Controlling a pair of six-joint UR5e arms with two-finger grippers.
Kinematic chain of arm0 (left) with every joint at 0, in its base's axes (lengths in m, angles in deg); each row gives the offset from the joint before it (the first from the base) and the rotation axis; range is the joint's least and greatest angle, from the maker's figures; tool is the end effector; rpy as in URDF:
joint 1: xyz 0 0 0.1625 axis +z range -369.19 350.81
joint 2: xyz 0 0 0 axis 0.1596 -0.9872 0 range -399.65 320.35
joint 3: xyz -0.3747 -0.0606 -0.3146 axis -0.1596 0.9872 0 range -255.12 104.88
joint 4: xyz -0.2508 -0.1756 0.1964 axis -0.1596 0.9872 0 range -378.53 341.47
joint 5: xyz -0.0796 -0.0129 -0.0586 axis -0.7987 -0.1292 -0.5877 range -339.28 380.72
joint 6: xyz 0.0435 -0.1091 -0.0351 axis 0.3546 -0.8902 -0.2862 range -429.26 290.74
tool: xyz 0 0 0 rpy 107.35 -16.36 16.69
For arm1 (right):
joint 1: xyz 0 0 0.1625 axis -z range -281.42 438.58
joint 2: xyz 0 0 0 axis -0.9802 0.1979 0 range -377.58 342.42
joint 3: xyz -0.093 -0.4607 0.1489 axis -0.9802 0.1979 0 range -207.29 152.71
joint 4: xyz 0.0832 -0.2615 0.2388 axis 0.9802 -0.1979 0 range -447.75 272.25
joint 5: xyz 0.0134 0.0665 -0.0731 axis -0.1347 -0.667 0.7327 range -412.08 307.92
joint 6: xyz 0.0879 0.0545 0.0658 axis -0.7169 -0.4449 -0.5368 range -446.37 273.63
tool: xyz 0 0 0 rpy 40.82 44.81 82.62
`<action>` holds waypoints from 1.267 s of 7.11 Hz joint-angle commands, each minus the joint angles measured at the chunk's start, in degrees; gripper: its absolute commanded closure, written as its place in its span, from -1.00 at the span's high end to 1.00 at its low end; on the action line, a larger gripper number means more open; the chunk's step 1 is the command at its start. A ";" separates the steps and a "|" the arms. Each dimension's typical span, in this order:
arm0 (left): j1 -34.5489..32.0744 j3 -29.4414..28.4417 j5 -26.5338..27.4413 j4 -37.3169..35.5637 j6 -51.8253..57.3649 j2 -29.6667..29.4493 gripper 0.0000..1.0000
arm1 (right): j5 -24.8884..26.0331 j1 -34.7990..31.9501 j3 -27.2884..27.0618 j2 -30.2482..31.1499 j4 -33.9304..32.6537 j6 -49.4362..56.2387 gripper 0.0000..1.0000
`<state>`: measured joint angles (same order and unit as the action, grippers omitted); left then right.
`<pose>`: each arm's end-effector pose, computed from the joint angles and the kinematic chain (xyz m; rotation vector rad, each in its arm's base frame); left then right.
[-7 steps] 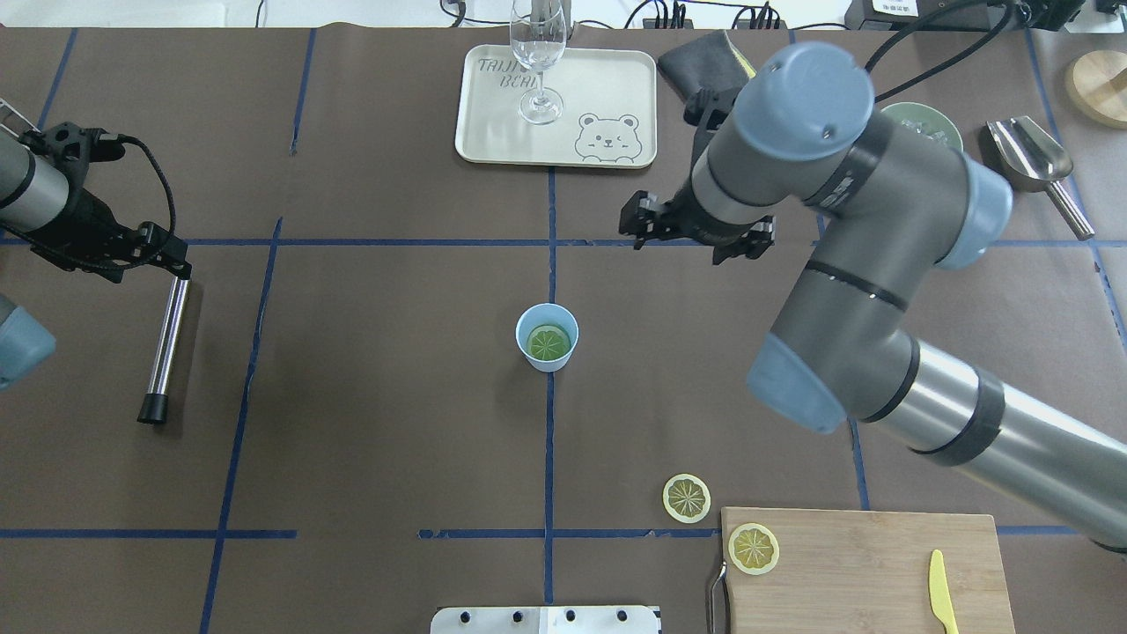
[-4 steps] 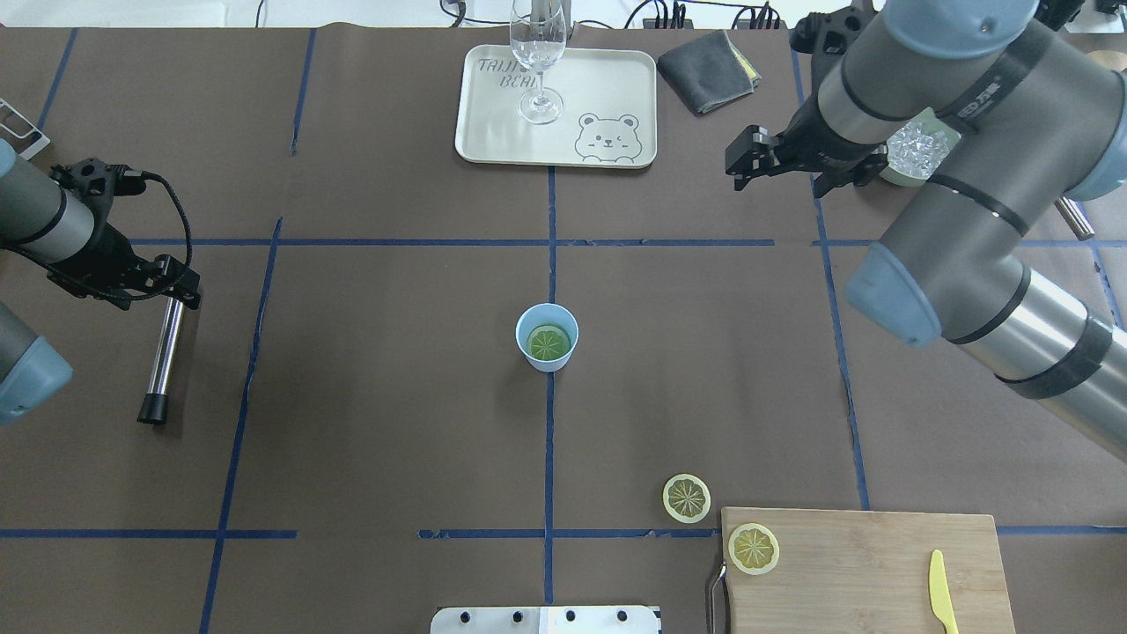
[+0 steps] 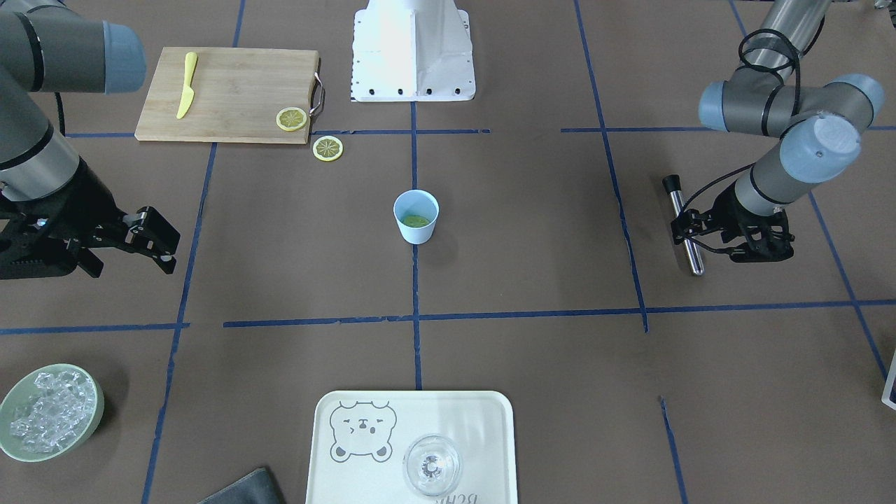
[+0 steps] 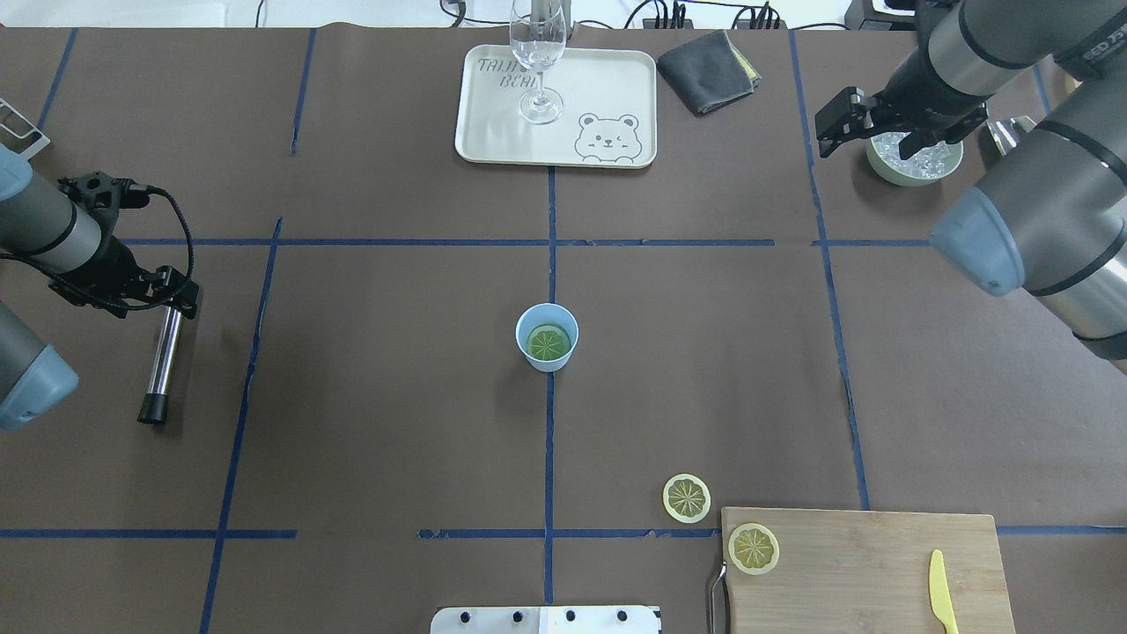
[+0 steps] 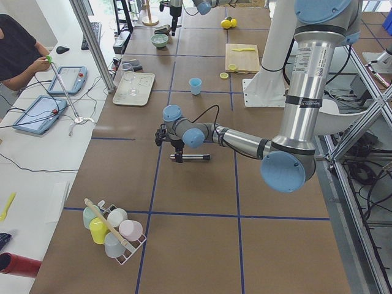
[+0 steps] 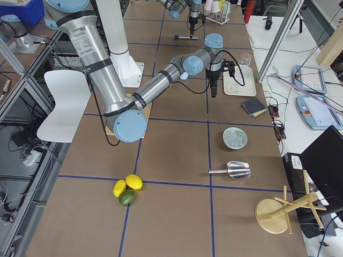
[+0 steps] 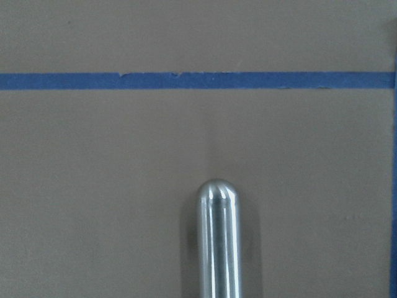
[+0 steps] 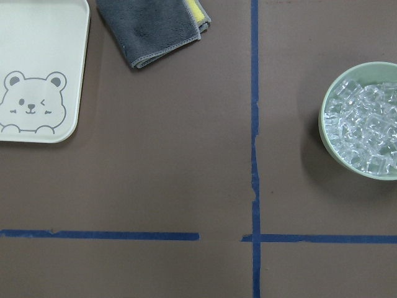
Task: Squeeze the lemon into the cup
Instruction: 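Raise the right gripper away from the cup while the left gripper grasps the silver muddler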
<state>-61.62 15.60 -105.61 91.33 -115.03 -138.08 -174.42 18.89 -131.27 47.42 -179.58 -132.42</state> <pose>0.2819 -0.4662 0.6344 -0.0469 0.7877 0.0248 -0.2511 -0.5638 0.4188 0.1591 -0.8170 0.0758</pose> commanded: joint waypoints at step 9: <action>0.57 0.50 -0.06 0.00 -0.55 -0.11 -1.00 | -0.79 -1.91 -0.34 1.01 0.07 0.87 1.00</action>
<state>-60.97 15.23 -105.67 91.36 -115.45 -138.51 -175.16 17.38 -131.57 48.50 -179.47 -131.70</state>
